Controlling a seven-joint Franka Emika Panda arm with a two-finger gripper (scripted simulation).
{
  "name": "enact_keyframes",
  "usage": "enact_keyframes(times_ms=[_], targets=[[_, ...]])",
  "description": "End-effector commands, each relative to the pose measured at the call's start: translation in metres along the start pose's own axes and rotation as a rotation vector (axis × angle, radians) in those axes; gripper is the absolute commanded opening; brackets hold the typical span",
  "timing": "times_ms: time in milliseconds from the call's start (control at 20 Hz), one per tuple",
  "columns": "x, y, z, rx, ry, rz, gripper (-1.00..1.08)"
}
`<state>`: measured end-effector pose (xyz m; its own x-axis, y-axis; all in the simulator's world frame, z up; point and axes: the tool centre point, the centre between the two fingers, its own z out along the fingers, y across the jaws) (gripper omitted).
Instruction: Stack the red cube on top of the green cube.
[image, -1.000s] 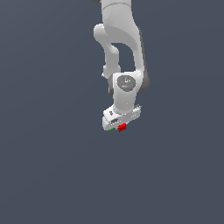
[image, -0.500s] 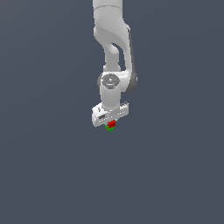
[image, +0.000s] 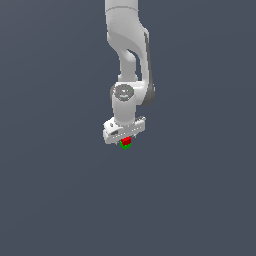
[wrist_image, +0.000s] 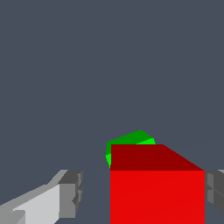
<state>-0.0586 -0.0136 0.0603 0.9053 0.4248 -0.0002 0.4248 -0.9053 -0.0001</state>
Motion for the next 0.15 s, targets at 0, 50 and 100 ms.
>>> enact_keyframes(times_ms=[0,50,100], targets=[[0.0,0.0,0.0,0.0,0.0,0.0,1.0],[0.0,0.0,0.0,0.0,0.0,0.0,1.0],[0.0,0.0,0.0,0.0,0.0,0.0,1.0]])
